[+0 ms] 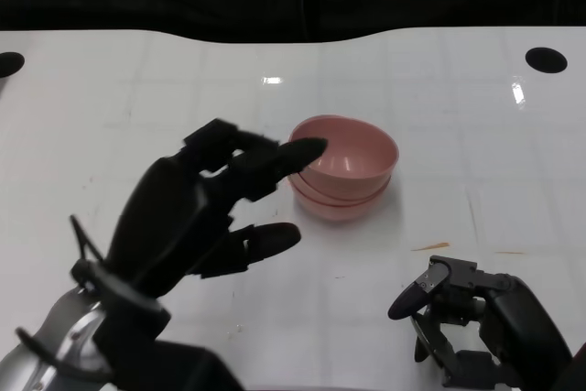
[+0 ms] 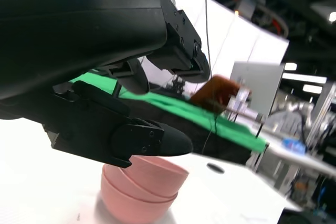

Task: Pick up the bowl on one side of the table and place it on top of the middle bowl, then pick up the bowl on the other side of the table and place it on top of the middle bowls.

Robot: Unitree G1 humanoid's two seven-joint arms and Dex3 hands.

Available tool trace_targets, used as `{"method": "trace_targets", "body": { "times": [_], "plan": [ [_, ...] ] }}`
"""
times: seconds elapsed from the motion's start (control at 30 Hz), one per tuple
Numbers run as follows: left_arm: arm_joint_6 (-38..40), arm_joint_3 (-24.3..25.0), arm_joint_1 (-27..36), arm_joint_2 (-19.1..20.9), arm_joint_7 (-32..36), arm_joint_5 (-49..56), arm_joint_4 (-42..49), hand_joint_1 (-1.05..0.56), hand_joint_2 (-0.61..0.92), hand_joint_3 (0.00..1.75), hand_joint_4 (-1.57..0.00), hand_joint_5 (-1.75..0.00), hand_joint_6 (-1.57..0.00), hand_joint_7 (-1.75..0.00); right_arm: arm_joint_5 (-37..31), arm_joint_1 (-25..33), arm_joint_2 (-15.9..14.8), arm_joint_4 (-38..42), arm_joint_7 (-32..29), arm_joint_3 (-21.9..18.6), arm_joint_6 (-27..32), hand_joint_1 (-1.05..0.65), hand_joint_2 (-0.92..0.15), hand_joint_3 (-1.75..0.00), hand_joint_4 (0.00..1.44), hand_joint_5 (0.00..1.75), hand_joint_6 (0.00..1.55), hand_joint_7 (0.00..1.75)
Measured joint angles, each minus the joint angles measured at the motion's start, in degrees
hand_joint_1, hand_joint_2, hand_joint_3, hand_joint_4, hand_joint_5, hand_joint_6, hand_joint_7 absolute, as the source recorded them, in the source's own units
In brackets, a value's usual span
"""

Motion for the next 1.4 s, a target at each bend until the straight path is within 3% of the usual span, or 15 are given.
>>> {"method": "trace_targets", "body": {
  "times": [0.07,0.13,0.27,0.53,0.63,0.73,0.97,1.4],
  "plan": [
    [-4.48,1.33,1.93,-0.29,1.06,-2.36,2.83,-0.24,0.92,0.25,-0.58,-1.09,-0.76,-0.33,0.0,0.03,-0.12,-0.01,0.04,-0.04,0.01,-0.2,-0.56,-1.01,0.82,1.49,0.81,1.16],
    [-8.27,2.6,4.29,-1.75,1.2,-7.76,5.78,-0.22,0.92,0.26,-0.63,-1.12,-0.74,-0.58,0.06,0.08,-0.22,-0.07,0.22,-0.06,0.04,-0.2,-0.56,-1.01,0.82,1.49,0.81,1.16],
    [-9.7,3.28,9.61,-4.91,-4.61,-22.48,7.0,-0.19,0.92,0.26,-0.72,-1.26,-0.79,-0.91,0.2,0.21,-0.29,-0.19,0.58,-0.1,0.04,-0.2,-0.55,-1.03,0.83,1.47,0.81,1.17],
    [-0.26,3.78,19.77,-9.76,-16.41,-40.54,-1.57,-0.13,0.75,0.73,-0.84,-1.47,-0.87,-1.1,1.27,0.65,-0.88,-1.22,1.5,-0.43,0.08,-0.19,-0.55,-1.04,0.83,1.47,0.81,1.17],
    [6.06,3.74,23.45,-11.41,-20.03,-46.42,-5.69,-0.09,0.67,0.94,-0.84,-1.57,-0.83,-1.27,1.61,0.75,-1.2,-1.33,1.87,-0.83,0.09,-0.19,-0.56,-1.04,0.83,1.48,0.8,1.17],
    [10.84,3.99,25.5,-12.87,-23.15,-50.44,-8.3,-0.08,0.62,1.05,-0.82,-1.65,-0.79,-1.39,2.07,0.82,-1.26,-1.54,2.23,-1.09,0.23,-0.19,-0.56,-1.03,0.83,1.49,0.81,1.17],
    [16.74,7.01,25.52,-14.85,-28.75,-54.15,-9.37,-0.13,0.57,1.07,-0.85,-1.69,-0.78,-1.47,2.14,0.82,-1.32,-1.93,2.53,-1.45,0.83,-0.19,-0.58,-1.01,0.81,1.47,0.82,1.19],
    [23.6,13.56,24.05,-17.46,-35.82,-58.82,-8.47,-0.13,0.54,1.03,-0.87,-1.55,-0.81,-1.36,3.26,0.65,-0.69,-2.29,3.17,-1.44,4.2,-0.2,-0.6,-0.93,0.81,1.45,0.8,1.16]
  ]
}}
